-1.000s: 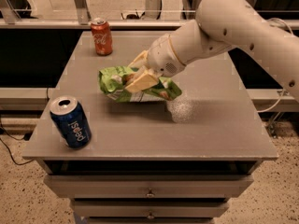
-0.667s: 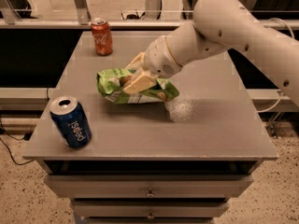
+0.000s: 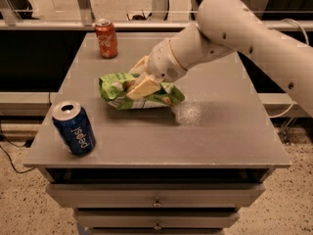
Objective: Move green rice chip bag near pepsi can
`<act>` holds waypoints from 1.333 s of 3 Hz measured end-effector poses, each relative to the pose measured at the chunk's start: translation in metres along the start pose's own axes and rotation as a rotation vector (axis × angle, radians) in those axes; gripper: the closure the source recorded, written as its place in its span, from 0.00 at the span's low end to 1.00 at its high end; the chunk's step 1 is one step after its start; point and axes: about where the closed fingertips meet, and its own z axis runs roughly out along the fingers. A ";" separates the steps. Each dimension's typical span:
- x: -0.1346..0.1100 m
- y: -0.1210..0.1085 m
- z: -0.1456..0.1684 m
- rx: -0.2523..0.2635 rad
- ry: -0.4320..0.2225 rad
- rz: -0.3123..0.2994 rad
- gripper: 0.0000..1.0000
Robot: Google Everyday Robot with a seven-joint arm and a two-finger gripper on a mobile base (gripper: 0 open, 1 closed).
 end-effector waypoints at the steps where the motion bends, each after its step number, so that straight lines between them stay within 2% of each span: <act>1: 0.000 0.001 0.001 -0.001 0.002 0.003 0.16; 2: -0.002 0.005 0.000 0.001 0.006 0.006 0.00; 3: -0.002 0.008 -0.002 0.007 0.009 0.009 0.00; 4: 0.006 0.001 -0.013 0.033 0.067 -0.017 0.00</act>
Offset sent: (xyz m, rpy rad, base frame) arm -0.0055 -0.0021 0.0017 -0.0052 0.0023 -0.0155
